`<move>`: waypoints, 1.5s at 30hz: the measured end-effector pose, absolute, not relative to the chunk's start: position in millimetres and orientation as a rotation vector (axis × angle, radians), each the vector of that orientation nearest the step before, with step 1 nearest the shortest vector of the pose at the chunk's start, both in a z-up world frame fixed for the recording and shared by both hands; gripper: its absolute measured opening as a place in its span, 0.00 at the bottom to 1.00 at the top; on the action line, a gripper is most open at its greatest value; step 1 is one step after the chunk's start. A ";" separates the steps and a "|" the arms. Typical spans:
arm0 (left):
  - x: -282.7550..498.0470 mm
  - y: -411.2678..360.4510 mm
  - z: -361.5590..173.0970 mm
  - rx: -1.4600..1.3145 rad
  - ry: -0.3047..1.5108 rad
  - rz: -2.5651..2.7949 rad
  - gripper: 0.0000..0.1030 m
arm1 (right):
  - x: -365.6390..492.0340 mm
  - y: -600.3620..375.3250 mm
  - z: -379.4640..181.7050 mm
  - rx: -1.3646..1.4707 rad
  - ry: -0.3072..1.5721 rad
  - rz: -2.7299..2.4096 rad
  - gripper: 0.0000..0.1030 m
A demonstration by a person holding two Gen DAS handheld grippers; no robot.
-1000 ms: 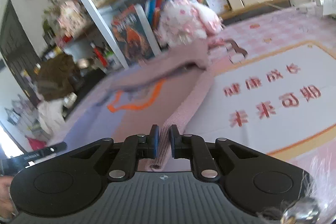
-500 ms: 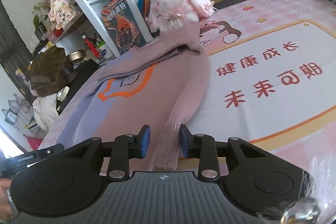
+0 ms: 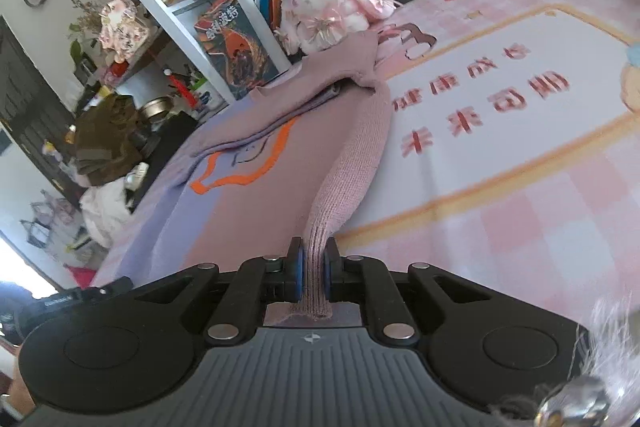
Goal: Fold clothes
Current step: 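Lift the hem with both tools and fold it toward the collar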
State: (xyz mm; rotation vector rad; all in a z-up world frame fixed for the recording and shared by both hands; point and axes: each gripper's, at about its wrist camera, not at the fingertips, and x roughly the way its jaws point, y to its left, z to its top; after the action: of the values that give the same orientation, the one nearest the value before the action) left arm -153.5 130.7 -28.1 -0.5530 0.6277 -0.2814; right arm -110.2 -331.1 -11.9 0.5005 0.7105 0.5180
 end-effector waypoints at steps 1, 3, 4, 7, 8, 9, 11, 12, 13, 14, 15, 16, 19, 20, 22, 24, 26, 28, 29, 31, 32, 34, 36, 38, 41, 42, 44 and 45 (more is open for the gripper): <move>-160.6 131.0 -27.7 -0.555 0.633 -0.289 0.07 | -117.5 -335.4 -10.7 0.515 0.715 0.527 0.09; -172.8 130.5 -26.5 -0.550 0.645 -0.300 0.07 | -131.4 -341.2 -7.8 0.530 0.724 0.544 0.09; -177.7 130.0 -25.8 -0.544 0.651 -0.304 0.07 | -139.8 -343.4 -6.3 0.534 0.731 0.553 0.09; -191.5 131.4 -23.9 -0.541 0.667 -0.315 0.07 | -161.0 -347.1 -4.0 0.533 0.755 0.576 0.09; -195.5 132.6 -23.3 -0.545 0.670 -0.320 0.07 | -167.9 -348.0 -3.4 0.532 0.762 0.583 0.09; -198.4 134.8 -22.6 -0.560 0.668 -0.326 0.07 | -173.6 -348.6 -2.9 0.537 0.767 0.590 0.09; -200.7 139.2 -19.5 -0.612 0.642 -0.348 0.07 | -183.5 -349.6 -1.3 0.549 0.774 0.603 0.09; -200.9 141.4 -17.5 -0.645 0.622 -0.361 0.07 | -186.2 -350.1 0.4 0.559 0.772 0.610 0.09; -201.0 143.6 -15.5 -0.677 0.602 -0.375 0.07 | -187.7 -350.9 2.7 0.571 0.765 0.617 0.09; -201.2 145.8 -13.5 -0.709 0.582 -0.388 0.07 | -188.1 -351.8 6.3 0.586 0.751 0.627 0.09; -200.5 147.7 -10.6 -0.739 0.557 -0.403 0.07 | -187.3 -352.4 11.8 0.602 0.729 0.639 0.09; -197.8 148.8 -5.7 -0.765 0.522 -0.421 0.07 | -185.5 -353.5 18.3 0.619 0.702 0.654 0.09; -184.9 152.7 8.9 -0.834 0.412 -0.467 0.07 | -172.8 -357.6 41.7 0.672 0.591 0.688 0.09; -180.1 154.1 13.7 -0.856 0.374 -0.481 0.07 | -166.0 -359.5 48.3 0.696 0.556 0.693 0.09; -168.0 156.3 22.7 -0.891 0.311 -0.499 0.07 | -151.2 -363.5 60.4 0.744 0.494 0.699 0.09; -152.8 157.3 31.9 -0.887 0.270 -0.495 0.07 | -136.4 -363.6 69.6 0.765 0.446 0.702 0.09; -135.4 155.3 37.9 -0.863 0.256 -0.475 0.07 | -121.3 -362.0 77.5 0.768 0.408 0.699 0.09; -119.1 154.6 40.5 -0.866 0.248 -0.466 0.07 | -105.1 -359.9 79.3 0.775 0.395 0.687 0.09; -112.5 154.1 41.0 -0.871 0.246 -0.466 0.07 | -97.1 -358.6 79.2 0.780 0.392 0.679 0.09; -99.3 153.7 41.6 -0.876 0.242 -0.458 0.07 | -81.5 -355.7 79.6 0.790 0.386 0.664 0.09; -92.4 153.7 41.5 -0.879 0.239 -0.453 0.07 | -73.2 -353.9 80.1 0.794 0.381 0.658 0.09; -80.2 154.6 39.8 -0.884 0.238 -0.434 0.07 | -56.8 -350.5 80.7 0.801 0.371 0.644 0.09; -69.0 156.0 37.2 -0.888 0.240 -0.410 0.07 | -43.4 -347.4 80.4 0.799 0.367 0.629 0.09; -57.9 156.0 33.2 -0.891 0.250 -0.390 0.07 | -29.4 -344.2 77.9 0.793 0.371 0.612 0.09; -39.6 154.4 27.7 -0.877 0.272 -0.372 0.07 | -8.9 -340.7 70.5 0.801 0.384 0.595 0.09; -33.0 153.1 26.3 -0.867 0.280 -0.367 0.07 | -2.8 -339.7 67.8 0.801 0.391 0.588 0.09; -21.2 150.8 23.7 -0.843 0.299 -0.354 0.07 | 9.8 -337.2 61.6 0.799 0.404 0.572 0.09; -15.3 149.5 22.3 -0.830 0.309 -0.348 0.08 | 15.5 -336.3 58.5 0.796 0.411 0.563 0.09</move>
State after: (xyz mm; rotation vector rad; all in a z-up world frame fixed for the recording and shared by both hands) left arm -15.3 149.5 22.3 -0.8304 0.3094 -0.3476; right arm 15.5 -336.3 58.5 0.7962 0.4109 0.5627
